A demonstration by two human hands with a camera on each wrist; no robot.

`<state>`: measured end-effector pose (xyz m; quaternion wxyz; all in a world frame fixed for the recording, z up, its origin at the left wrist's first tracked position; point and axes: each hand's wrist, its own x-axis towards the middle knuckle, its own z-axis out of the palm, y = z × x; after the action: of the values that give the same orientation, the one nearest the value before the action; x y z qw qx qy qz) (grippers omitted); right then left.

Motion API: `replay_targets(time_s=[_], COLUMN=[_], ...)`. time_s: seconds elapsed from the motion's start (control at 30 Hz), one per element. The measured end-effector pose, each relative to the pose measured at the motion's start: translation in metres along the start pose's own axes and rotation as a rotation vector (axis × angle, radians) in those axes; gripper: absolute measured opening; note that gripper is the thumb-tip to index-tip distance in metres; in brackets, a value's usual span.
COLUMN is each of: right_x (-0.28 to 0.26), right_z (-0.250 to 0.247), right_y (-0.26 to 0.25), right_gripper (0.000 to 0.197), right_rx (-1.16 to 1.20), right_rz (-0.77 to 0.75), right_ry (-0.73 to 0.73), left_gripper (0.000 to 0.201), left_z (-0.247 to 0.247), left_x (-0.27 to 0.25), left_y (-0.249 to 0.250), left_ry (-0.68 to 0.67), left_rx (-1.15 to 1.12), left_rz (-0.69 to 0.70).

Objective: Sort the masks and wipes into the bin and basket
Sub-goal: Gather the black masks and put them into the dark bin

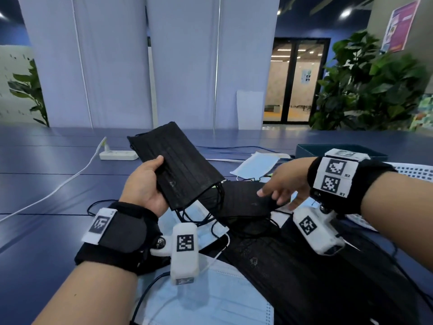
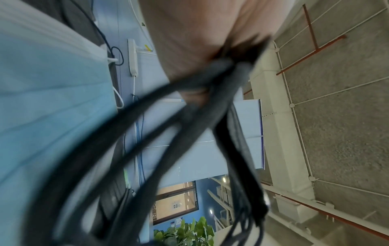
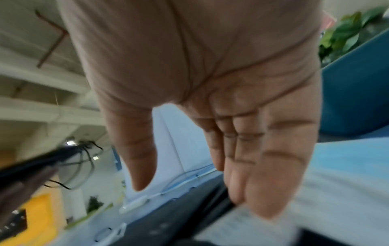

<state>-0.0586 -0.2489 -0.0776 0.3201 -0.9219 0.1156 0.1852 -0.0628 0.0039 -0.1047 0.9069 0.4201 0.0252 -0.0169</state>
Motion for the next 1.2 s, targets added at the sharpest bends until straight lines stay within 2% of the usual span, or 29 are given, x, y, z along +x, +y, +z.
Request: replay_targets(time_s=[0.13,0.3,0.4,0.5,0.57,0.67,0.8,0.9,0.97,1.03,1.1,1.2], right_x=[0.013,0.019,0.018,0.019,0.022,0.026,0.028,0.017,0.004,-0.008,-0.021,-0.042], right_z=[0.003,0.013,0.017,0.019,0.019,0.015,-0.001,-0.012,-0.017,-0.021,-0.023,-0.016], right_y=[0.005,-0.007,-0.019,-0.027,-0.029,-0.023,-0.009,0.000,-0.001,-0.007,-0.017,-0.036], right_gripper=[0.038,0.043,0.049,0.046,0.039,0.031,0.031,0.010,0.019,0.023,0.023,0.011], right_rx=[-0.042,-0.160,-0.372,-0.547,-0.538,-0.386,-0.033,-0.072,-0.128,-0.086,0.141,0.765], right_rz=[0.077,0.077,0.047,0.027,0.028,0.043,-0.035,-0.148,-0.230,-0.359,-0.494,-0.648], right_ry=[0.000,0.047,0.050,0.064,0.061,0.058,0.129,0.199,0.303,0.374,0.360,0.126], left_gripper=[0.034,0.033,0.035,0.035,0.034,0.034,0.031,0.029,0.028,0.027,0.029,0.036], left_z=[0.001,0.001,0.001,0.002,0.003,0.003,0.005,0.006,0.006,0.006,0.007,0.007], left_x=[-0.003,-0.003,-0.002,-0.002,-0.002,-0.002,-0.005,-0.006,-0.007,-0.008,-0.009,-0.010], left_y=[-0.002,-0.002,-0.001,-0.002,-0.002,-0.003,-0.004,-0.006,-0.007,-0.007,-0.008,-0.009], left_ry=[-0.008,-0.009,-0.024,-0.028,-0.023,-0.009,-0.001,0.004,0.008,0.010,0.013,0.001], left_rx=[0.030,0.091,0.098,0.100,0.105,0.112,0.116,0.134,0.147,0.154,0.140,0.101], left_rz=[-0.007,-0.023,-0.047,-0.052,-0.050,-0.052,-0.062,-0.070,-0.072,-0.079,-0.081,-0.060])
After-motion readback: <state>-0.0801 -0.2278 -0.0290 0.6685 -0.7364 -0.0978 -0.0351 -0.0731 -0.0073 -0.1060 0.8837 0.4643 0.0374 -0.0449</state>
